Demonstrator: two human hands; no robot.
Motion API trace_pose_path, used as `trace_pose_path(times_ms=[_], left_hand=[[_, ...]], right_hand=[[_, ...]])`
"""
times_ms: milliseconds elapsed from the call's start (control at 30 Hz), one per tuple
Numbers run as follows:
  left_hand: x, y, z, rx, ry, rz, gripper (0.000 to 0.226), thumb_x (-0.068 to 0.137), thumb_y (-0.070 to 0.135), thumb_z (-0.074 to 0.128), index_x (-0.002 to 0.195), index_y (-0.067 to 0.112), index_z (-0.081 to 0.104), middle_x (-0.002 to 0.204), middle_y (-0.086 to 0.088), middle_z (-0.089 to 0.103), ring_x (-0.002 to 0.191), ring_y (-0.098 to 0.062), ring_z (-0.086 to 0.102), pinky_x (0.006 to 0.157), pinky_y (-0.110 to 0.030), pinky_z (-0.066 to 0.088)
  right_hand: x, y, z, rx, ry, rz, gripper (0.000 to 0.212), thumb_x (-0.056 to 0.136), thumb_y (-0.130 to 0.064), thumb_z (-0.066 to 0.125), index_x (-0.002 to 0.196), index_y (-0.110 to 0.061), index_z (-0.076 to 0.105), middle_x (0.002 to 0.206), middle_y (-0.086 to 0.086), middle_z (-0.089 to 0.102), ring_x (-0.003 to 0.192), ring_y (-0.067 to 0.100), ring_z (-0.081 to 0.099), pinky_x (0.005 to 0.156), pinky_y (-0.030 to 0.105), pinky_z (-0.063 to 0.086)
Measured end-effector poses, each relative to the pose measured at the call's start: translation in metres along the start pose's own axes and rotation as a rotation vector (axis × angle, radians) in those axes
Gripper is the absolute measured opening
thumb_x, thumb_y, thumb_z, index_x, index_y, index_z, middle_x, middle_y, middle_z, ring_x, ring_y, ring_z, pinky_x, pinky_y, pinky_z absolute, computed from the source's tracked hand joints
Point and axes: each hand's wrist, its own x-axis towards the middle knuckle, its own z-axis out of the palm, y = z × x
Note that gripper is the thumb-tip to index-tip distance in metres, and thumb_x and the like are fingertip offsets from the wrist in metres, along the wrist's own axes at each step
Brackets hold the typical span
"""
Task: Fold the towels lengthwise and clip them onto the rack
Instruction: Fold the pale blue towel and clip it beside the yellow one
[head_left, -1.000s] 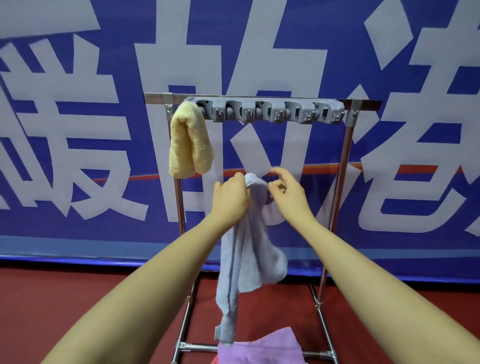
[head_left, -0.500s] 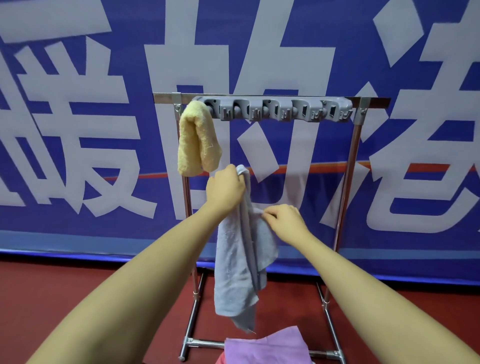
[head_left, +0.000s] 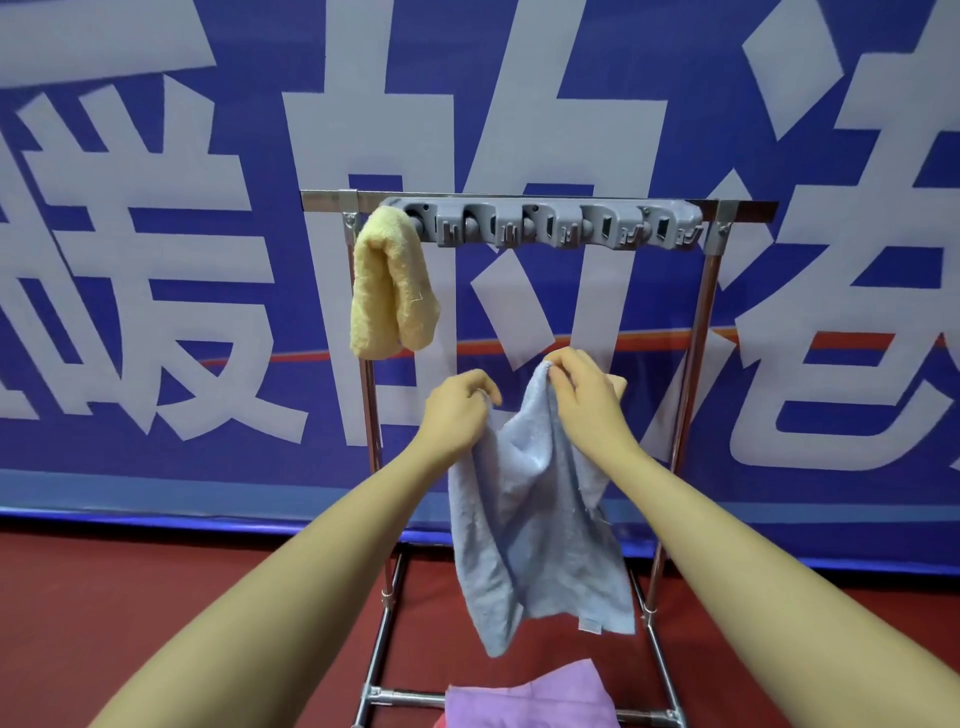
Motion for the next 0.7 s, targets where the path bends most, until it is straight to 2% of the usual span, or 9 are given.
trace_pose_path(times_ms=[100,200,267,333,433,533,600,700], left_hand=[[0.0,0.005,0.01,0.033,-0.056,0.043,0.028,0.084,0.001,0.037,0.078,0.011,0.063,0.072,0.004,0.057,0.073,-0.015,0.051,0.071,-0.029,0.043],[-0.002,0.007,0.019,0.12,-0.135,0.135,0.015,0.082,0.014,0.049,0.071,0.003,0.052,0.07,0.001,0.044,0.068,-0.013,0.04,0.071,-0.033,0.037],[-0.002,0.006,0.023,0.191,-0.139,0.187,0.025,0.08,0.03,0.054,0.072,0.006,0.05,0.068,0.005,0.04,0.073,-0.01,0.038,0.07,-0.029,0.03],[0.002,0.005,0.025,0.239,-0.108,0.224,0.029,0.084,0.034,0.056,0.07,0.009,0.051,0.065,0.006,0.039,0.078,-0.012,0.038,0.069,-0.03,0.025],[0.005,-0.001,0.029,0.339,-0.06,0.257,0.028,0.091,0.032,0.052,0.071,0.011,0.054,0.069,0.005,0.039,0.081,-0.015,0.042,0.073,-0.03,0.022],[0.002,-0.003,0.034,0.529,0.071,0.371,0.028,0.094,0.03,0.045,0.073,0.013,0.051,0.075,0.0,0.042,0.079,-0.021,0.047,0.073,-0.032,0.025],[0.001,-0.003,0.035,0.593,0.146,0.399,0.027,0.095,0.027,0.042,0.077,0.012,0.055,0.077,-0.001,0.044,0.078,-0.022,0.047,0.072,-0.031,0.023],[0.001,-0.004,0.031,0.605,0.224,0.375,0.025,0.095,0.024,0.042,0.081,0.01,0.057,0.079,-0.001,0.042,0.078,-0.023,0.046,0.071,-0.029,0.017]], right_hand=[[0.005,-0.001,0.002,-0.094,-0.041,-0.088,0.024,0.099,-0.013,0.036,0.094,-0.02,0.058,0.094,-0.005,0.057,0.091,0.012,0.049,0.075,0.028,0.02],[0.007,0.0,0.0,-0.108,-0.106,-0.13,0.022,0.098,-0.012,0.038,0.091,-0.021,0.057,0.093,-0.004,0.057,0.093,0.014,0.049,0.073,0.028,0.018],[0.008,0.0,-0.006,-0.061,-0.156,-0.12,0.021,0.098,-0.012,0.04,0.089,-0.026,0.054,0.093,-0.005,0.057,0.094,0.013,0.049,0.078,0.018,0.021],[0.007,0.002,-0.01,-0.011,-0.21,-0.101,0.022,0.098,-0.014,0.041,0.089,-0.03,0.053,0.092,-0.008,0.056,0.095,0.011,0.05,0.081,0.008,0.018],[0.005,0.006,-0.012,0.005,-0.248,-0.089,0.021,0.098,-0.014,0.043,0.092,-0.027,0.058,0.092,-0.007,0.057,0.096,0.01,0.051,0.083,0.019,0.024],[0.001,0.006,-0.009,0.021,-0.21,-0.088,0.02,0.098,-0.013,0.043,0.096,-0.021,0.062,0.095,-0.006,0.06,0.096,0.009,0.053,0.084,0.011,0.022],[-0.001,0.005,-0.007,0.066,-0.174,-0.075,0.021,0.097,-0.015,0.043,0.094,-0.023,0.062,0.097,-0.007,0.062,0.098,0.008,0.053,0.089,0.019,0.025],[-0.005,0.009,-0.006,-0.001,-0.137,0.013,0.015,0.095,-0.03,0.048,0.102,-0.026,0.06,0.103,-0.009,0.06,0.101,0.009,0.048,0.086,0.027,0.023]])
